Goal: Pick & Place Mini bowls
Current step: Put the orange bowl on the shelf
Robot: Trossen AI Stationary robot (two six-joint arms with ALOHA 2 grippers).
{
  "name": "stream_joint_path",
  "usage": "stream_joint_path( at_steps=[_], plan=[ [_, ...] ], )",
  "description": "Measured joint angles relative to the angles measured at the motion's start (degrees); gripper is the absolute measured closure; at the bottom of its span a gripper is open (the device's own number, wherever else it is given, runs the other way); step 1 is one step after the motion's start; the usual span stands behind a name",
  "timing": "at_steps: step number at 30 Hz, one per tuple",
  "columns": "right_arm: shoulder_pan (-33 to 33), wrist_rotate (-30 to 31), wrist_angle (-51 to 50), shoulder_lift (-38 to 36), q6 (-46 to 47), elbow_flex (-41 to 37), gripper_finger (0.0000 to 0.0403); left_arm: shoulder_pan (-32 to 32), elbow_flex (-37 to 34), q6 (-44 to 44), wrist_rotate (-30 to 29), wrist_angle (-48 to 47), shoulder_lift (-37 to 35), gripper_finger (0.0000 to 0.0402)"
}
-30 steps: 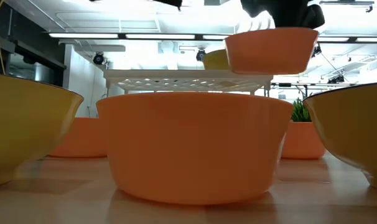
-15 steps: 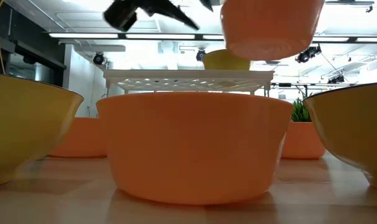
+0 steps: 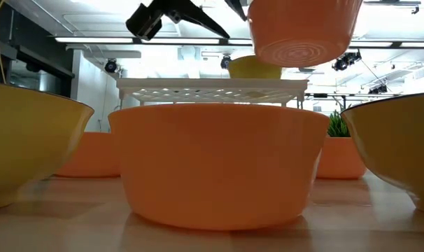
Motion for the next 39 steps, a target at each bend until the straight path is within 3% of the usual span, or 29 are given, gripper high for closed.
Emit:
stream_joint_path(
  at_steps=[6, 21, 39],
  plan=[
    [-1.76, -2.79, -0.02, 0.02, -2.94, 0.0, 0.0403, -0.06, 0.0, 5.95, 3.03, 0.06, 0.0, 0.0276],
    [-4.18, -3.16, -1.6, 0.07, -4.93, 0.0, 0.0403, -0.06, 0.0, 8.24, -2.83, 1.11, 0.0, 0.0276],
    [-6.34, -5.5, 0.17, 0.07, -11.75, 0.0, 0.0403, -0.01, 0.0, 15.14, 0.65, 3.19, 0.0, 0.0276]
  ],
)
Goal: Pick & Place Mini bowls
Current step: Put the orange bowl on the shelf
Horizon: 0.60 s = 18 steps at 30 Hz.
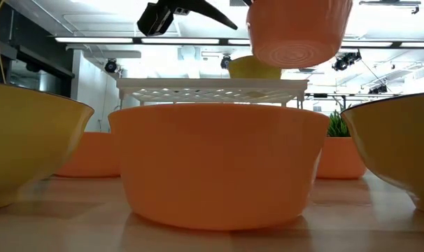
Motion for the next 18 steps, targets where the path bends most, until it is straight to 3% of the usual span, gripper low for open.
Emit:
stream_joint_path(
  at_steps=[18],
  plan=[
    [-0.59, -1.66, 5.96, 0.02, 4.95, -0.02, 0.0403, 2.25, -0.02, -4.97, 0.57, -3.37, -0.02, 0.0276]
  ],
)
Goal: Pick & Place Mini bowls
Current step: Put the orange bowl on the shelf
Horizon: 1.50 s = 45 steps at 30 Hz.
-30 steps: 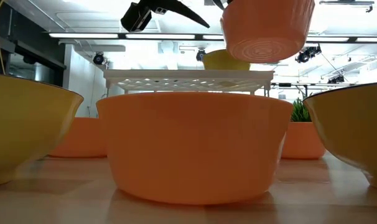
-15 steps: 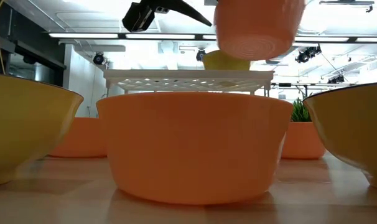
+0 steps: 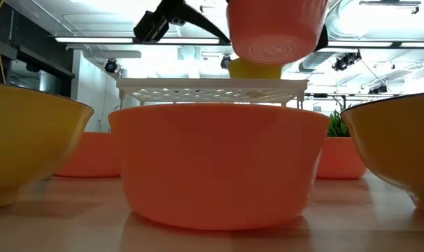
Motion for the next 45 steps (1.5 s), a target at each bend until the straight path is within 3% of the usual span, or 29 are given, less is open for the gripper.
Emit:
stream_joint_path(
  at_steps=[7, 15, 23, 27, 32, 38, 42, 45],
  plan=[
    [0.07, 0.02, 2.05, 0.0, 1.2, 0.04, 0.0403, 0.01, -0.07, -3.38, -1.13, -1.39, 1.18, 0.0288],
    [0.05, 0.03, 2.92, -0.17, 1.74, 0.28, 0.0402, 0.0, -0.17, -4.01, -3.91, -3.63, 1.37, 0.0391],
    [-0.02, 0.42, 3.03, -0.14, 0.44, 0.26, 0.0401, -0.09, -0.17, -5.07, -5.42, -4.96, 1.37, 0.0396],
    [-0.37, 0.43, 3.07, -0.79, -0.02, 0.2, 0.0378, -0.11, -0.17, -5.29, -6.98, -5.2, 1.37, 0.0398],
    [-1.84, 0.35, 3.34, -3.94, -0.05, 0.04, 0.0319, -0.04, 0.51, -6.14, -11.88, -6.94, 1.02, 0.04],
    [-2.27, 4.24, 2.93, -10.23, 0.08, 0.02, 0.0265, 0.0, 9.57, -16.67, -12.43, -21.3, 0.94, 0.0401],
    [-2.0, 9.31, -2.05, -14.99, 1.48, -0.16, 0.0257, 0.43, 16.79, -26.7, -11.81, -34.12, 0.84, 0.0401],
    [-1.33, 15.04, -3.95, -18.23, 4.05, 0.04, 0.0259, 2.0, 21.32, -37.94, -7.28, -44.15, 0.7, 0.0401]
  ],
)
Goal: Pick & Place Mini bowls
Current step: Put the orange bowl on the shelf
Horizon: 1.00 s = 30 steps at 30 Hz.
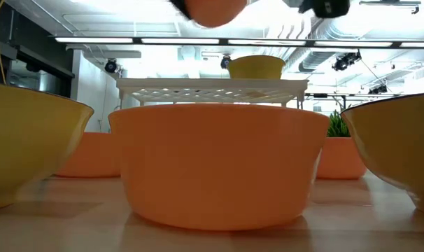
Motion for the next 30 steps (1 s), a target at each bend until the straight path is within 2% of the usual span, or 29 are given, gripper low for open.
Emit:
stream_joint_path(
  at_steps=[3, 7, 12, 19, 30],
  plan=[
    [1.27, 5.17, -4.92, -2.71, 3.07, -0.13, 0.0262, 3.03, 2.62, -9.29, 3.74, -6.92, 0.07, 0.0401],
    [3.49, 9.23, -7.05, -5.09, 6.45, -0.07, 0.0263, 8.08, 3.55, -15.74, 8.59, -12.65, 0.12, 0.0401],
    [6.15, 11.44, -6.65, -5.53, 7.13, -0.04, 0.0263, 13.93, 2.5, -15.58, 12.88, -13.54, 0.3, 0.0401],
    [7.97, 12.79, -6.63, -5.35, 8.33, -0.04, 0.0263, 20.02, -0.62, -15.61, 13.02, -13.47, 0.66, 0.0401],
    [8.26, 13.51, -6.59, -5.35, 9.29, -0.04, 0.0263, 21.19, -4.56, -20.06, 16.49, -10.78, 0.68, 0.0401]
  ],
)
